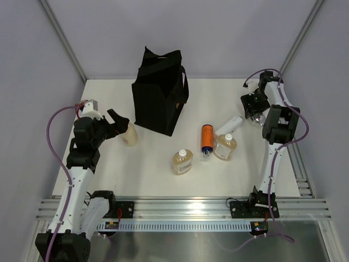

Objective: Place the personal care products into the canvas bag

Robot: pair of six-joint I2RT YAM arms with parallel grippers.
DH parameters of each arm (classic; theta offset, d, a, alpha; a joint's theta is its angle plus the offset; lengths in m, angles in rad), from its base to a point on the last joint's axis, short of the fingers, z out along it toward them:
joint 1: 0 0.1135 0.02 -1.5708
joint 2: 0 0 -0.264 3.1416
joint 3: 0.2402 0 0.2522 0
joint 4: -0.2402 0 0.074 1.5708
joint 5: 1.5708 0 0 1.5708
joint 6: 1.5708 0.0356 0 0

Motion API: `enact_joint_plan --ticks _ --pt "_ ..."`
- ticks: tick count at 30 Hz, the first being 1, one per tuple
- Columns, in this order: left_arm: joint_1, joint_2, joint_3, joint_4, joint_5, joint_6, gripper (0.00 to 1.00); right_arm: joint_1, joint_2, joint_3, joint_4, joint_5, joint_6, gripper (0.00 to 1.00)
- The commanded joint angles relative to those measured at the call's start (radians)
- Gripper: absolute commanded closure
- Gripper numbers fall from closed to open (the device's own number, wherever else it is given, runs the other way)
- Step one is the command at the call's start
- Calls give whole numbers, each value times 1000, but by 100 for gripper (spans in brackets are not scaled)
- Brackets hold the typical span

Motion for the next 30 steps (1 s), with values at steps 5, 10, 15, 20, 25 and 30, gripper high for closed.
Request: enact_joint_plan --ticks 5,10,15,20,25,30 --pt "2 5 25 132 142 -52 1 -80 -81 114 -82 -391 195 99" --pt "1 14 36 231 258 -115 1 -86 -169 85 -55 -624 289 100" --pt "2 75 85 359 442 -219 1 -83 -224 50 14 -857 430 100" --pt "-76 189 259 300 541 -230 1 -41 -304 -45 129 -988 536 100" --pt "-125 233 306 301 524 -228 1 70 -339 86 172 -1069 577 100" --pt "-150 223 295 284 499 -230 1 289 -275 323 300 -1059 785 100"
